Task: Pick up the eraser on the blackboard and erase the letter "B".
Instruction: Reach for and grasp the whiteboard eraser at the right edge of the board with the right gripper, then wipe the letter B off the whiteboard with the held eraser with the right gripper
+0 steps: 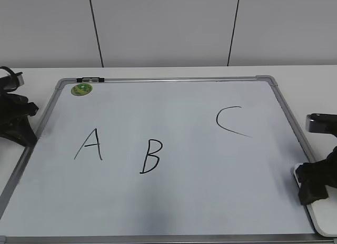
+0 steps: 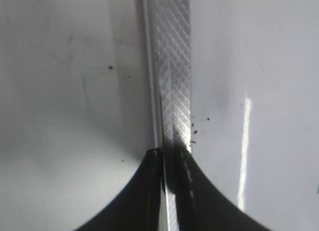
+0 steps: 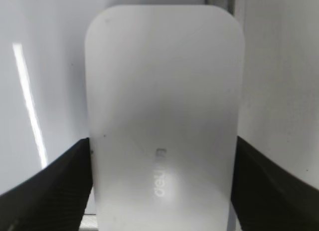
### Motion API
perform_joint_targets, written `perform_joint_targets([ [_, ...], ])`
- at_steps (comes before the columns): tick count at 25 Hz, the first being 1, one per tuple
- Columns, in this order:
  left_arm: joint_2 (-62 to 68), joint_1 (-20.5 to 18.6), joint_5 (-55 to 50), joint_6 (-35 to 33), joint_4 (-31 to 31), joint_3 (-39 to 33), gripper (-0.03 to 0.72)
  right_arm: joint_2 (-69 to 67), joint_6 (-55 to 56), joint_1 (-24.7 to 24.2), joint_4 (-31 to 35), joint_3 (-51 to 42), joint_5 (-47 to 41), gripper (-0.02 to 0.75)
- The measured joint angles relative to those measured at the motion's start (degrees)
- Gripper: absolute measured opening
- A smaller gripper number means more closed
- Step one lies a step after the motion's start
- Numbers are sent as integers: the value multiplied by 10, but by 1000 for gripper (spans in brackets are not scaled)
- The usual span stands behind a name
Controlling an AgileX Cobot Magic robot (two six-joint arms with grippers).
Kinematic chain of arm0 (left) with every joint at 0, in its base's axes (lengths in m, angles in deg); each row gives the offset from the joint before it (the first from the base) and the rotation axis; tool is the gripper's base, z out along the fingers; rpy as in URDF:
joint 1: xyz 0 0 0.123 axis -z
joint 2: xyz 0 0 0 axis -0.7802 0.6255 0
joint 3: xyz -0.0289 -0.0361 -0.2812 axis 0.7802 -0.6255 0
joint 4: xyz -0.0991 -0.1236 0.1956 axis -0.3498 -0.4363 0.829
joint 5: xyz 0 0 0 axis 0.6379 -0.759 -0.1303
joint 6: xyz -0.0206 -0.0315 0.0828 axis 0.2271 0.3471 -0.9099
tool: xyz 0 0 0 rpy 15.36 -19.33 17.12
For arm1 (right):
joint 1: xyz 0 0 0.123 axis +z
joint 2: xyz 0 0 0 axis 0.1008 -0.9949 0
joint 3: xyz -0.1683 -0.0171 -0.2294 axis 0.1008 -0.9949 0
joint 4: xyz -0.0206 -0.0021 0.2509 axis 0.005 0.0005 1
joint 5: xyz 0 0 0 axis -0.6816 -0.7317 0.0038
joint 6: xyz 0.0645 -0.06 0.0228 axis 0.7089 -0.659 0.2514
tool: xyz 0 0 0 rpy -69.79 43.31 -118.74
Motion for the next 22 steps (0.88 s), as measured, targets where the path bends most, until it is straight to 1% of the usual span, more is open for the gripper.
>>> perform_joint_targets([
  [4, 0, 0, 0, 0, 0, 0, 35, 0, 2, 0, -2, 1, 0, 561],
  [7, 0, 0, 0, 0, 0, 0, 35, 0, 2, 0, -5, 3, -5, 545],
  [15, 0, 0, 0, 0, 0, 0, 35, 1, 4, 0, -22, 32, -44, 536],
  [22, 0, 0, 1, 0, 0, 0, 36, 26, -3, 0, -25, 91, -119, 536],
])
